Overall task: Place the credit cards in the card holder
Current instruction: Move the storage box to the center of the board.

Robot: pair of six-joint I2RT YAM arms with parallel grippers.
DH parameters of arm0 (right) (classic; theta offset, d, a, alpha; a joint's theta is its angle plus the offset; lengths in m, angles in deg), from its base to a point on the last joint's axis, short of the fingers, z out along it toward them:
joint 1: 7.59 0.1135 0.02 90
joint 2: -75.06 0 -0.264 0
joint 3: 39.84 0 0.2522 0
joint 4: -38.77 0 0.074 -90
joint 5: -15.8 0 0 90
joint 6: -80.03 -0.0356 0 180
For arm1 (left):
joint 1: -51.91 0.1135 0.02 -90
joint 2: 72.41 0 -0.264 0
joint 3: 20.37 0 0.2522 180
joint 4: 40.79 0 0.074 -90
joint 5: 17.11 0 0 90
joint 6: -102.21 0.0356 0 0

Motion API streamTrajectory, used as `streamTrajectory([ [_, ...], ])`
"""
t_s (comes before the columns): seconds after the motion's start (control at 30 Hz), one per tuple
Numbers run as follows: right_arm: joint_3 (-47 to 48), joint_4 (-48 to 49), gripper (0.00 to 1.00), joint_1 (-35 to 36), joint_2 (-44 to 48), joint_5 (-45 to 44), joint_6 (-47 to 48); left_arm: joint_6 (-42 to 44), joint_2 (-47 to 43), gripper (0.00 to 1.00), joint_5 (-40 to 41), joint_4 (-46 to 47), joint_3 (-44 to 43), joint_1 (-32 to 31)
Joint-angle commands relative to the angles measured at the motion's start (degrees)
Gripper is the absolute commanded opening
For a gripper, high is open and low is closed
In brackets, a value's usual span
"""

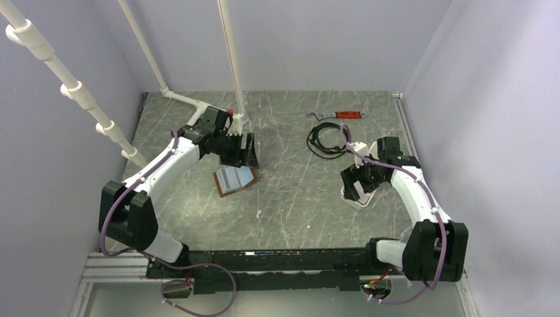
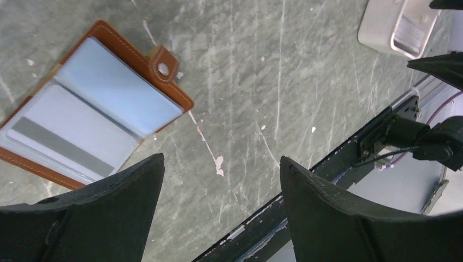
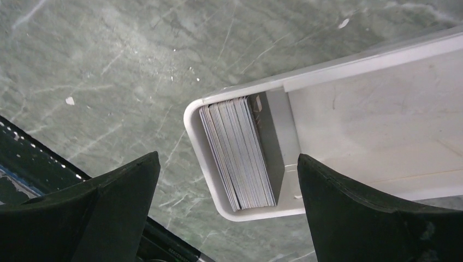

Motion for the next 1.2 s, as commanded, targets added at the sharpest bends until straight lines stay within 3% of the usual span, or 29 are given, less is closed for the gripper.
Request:
streamTrajectory([
  [0.0,-1.3,3.3,0.99,-0.7,0.9,-0.7,4.3,1.6,-1.7,0.83,-1.5,1.6,0.4,-1.6],
  [0.5,1.9,1.1,0.98,0.4,-8.0,7.2,3.7,1.8,1.0,0.83,-2.6,1.2,-0.1,-2.0],
  [0.87,-0.1,-0.9,0.81,2.1,-2.5,4.5,4.0,1.7,1.5,0.83,-3.0,1.2,0.0,-2.0],
  [1.07,-0.3,-1.4,0.62,2.1,-1.2,4.8,4.4,1.7,1.5,0.83,-3.1,1.5,0.3,-2.1],
  [1.1,-0.3,-1.2,0.62,2.1,-1.2,4.7,4.3,1.7,1.4,0.83,-2.9,1.5,0.3,-2.1],
  [1.17,-0.5,0.9,0.77,2.1,-0.6,1.0,2.7,1.8,1.2,0.83,-2.4,1.4,0.3,-2.2],
])
